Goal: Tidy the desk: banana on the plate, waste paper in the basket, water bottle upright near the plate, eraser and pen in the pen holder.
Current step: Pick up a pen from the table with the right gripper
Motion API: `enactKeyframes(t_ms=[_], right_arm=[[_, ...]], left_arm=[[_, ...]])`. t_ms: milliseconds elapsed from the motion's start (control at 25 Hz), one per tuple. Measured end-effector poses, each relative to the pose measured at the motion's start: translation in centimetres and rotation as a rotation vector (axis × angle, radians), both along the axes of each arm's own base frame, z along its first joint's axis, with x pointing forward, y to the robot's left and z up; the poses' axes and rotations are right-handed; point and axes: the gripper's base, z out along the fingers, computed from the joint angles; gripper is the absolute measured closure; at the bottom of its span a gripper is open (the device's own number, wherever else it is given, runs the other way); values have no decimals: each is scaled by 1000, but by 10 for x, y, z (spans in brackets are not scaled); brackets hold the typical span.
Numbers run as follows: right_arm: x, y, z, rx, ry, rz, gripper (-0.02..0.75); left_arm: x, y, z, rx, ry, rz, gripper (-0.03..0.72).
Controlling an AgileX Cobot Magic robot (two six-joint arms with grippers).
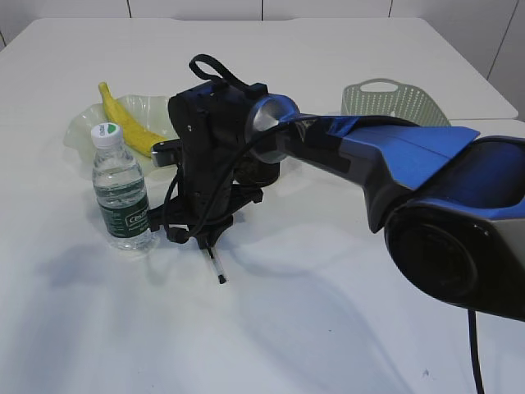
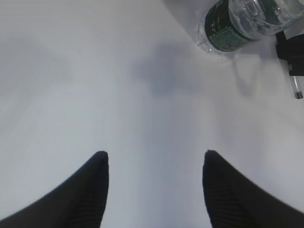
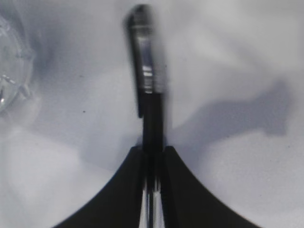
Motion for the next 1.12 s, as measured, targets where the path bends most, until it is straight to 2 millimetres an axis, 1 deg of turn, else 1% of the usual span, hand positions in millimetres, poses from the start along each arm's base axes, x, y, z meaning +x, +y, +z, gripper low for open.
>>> enactKeyframes(t_ms=[40, 80, 400, 520, 640, 840, 920, 1040, 1120], right_arm=[[0, 0, 0, 1, -1, 0, 679], [0, 0, 0, 0, -1, 4, 686], [-3, -2, 0, -30, 28, 35, 690], [-3, -3, 4, -29, 26, 36, 690], [-3, -3, 22, -14, -2, 39, 690], [-4, -9, 68, 2, -100, 56, 690], [-8, -12, 83, 11, -119, 56, 690], [-16, -20, 96, 4, -115, 61, 690], [-26, -28, 98, -21, -90, 64, 690]], left_arm=[[0, 0, 0, 0, 0, 0, 246], [0, 0, 0, 0, 0, 0, 246], [0, 0, 0, 0, 0, 0, 245], [0, 0, 0, 0, 0, 0, 245], [0, 0, 0, 5, 1, -1, 246], [0, 0, 0, 6, 5, -3, 246], [0, 0, 0, 7, 5, -3, 246], [-1, 0, 0, 8, 8, -4, 246], [-1, 0, 0, 8, 10, -5, 245]])
